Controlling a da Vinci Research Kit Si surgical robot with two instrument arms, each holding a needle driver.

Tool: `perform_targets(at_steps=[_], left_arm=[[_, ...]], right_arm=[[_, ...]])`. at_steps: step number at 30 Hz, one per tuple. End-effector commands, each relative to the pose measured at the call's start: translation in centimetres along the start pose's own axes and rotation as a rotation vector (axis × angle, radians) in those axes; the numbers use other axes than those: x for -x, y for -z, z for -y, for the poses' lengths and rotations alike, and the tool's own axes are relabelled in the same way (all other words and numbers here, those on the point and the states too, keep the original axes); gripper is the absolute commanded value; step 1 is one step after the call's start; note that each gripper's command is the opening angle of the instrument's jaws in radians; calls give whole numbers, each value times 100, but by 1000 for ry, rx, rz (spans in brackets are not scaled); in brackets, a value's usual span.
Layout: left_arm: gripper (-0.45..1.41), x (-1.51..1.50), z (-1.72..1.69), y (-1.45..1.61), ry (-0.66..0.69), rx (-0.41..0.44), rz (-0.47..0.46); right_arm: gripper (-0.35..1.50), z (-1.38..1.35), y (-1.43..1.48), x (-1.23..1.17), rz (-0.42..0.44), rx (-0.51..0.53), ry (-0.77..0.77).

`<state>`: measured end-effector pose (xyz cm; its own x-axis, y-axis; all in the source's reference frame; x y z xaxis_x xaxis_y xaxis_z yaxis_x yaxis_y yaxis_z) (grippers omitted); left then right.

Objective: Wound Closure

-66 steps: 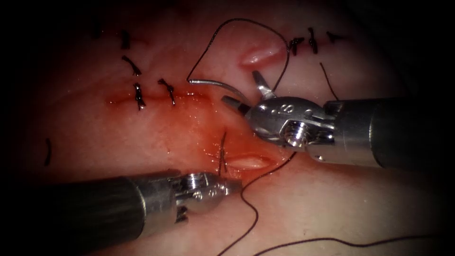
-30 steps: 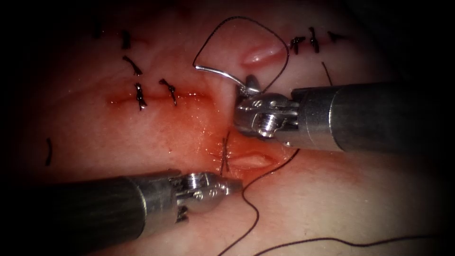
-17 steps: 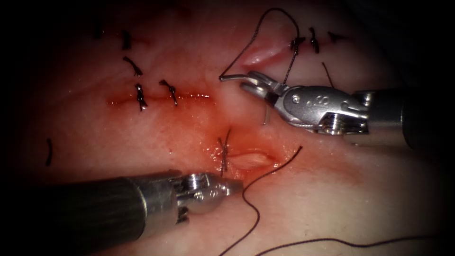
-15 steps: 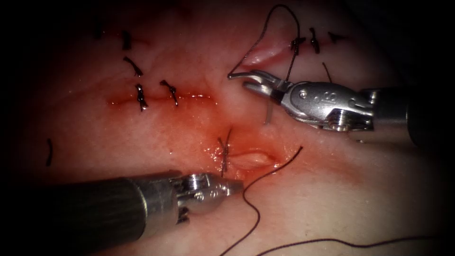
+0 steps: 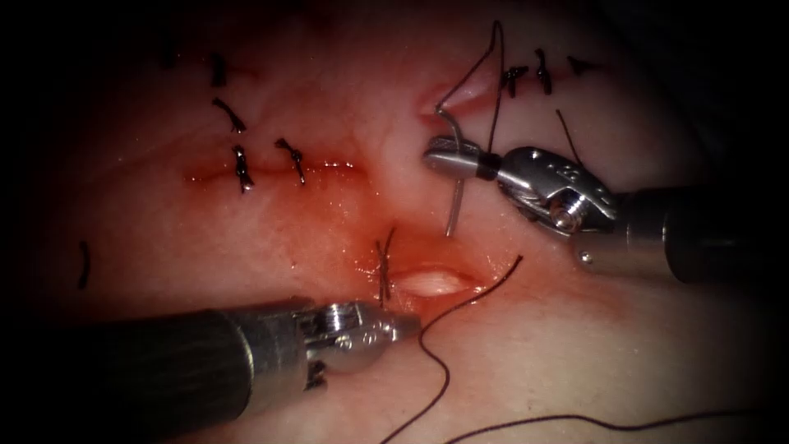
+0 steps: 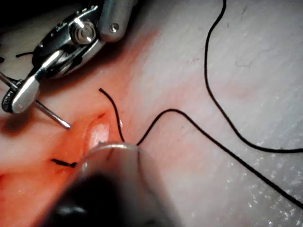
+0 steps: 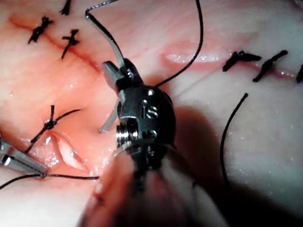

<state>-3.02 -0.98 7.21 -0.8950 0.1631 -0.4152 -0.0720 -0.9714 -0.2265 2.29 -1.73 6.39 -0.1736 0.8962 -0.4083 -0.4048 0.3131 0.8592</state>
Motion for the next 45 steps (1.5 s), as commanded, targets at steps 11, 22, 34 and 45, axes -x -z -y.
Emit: perform_targets(at_steps=[11, 22, 34, 45], left_arm=[[-5, -4, 2, -7, 0, -1, -1], [-5, -5, 2, -7, 0, -1, -1], [-5, -4, 2, -8, -6, -1, 0], [-5, -1, 3, -4, -8, 3, -3]], right_arm=[[-35, 3, -35, 14, 15, -84, -417], [-35, 11, -41, 48, 98, -165, -808], [-35, 43, -48, 63, 151, -282, -1058], [-35, 66, -42, 70, 191, -281, -1061]])
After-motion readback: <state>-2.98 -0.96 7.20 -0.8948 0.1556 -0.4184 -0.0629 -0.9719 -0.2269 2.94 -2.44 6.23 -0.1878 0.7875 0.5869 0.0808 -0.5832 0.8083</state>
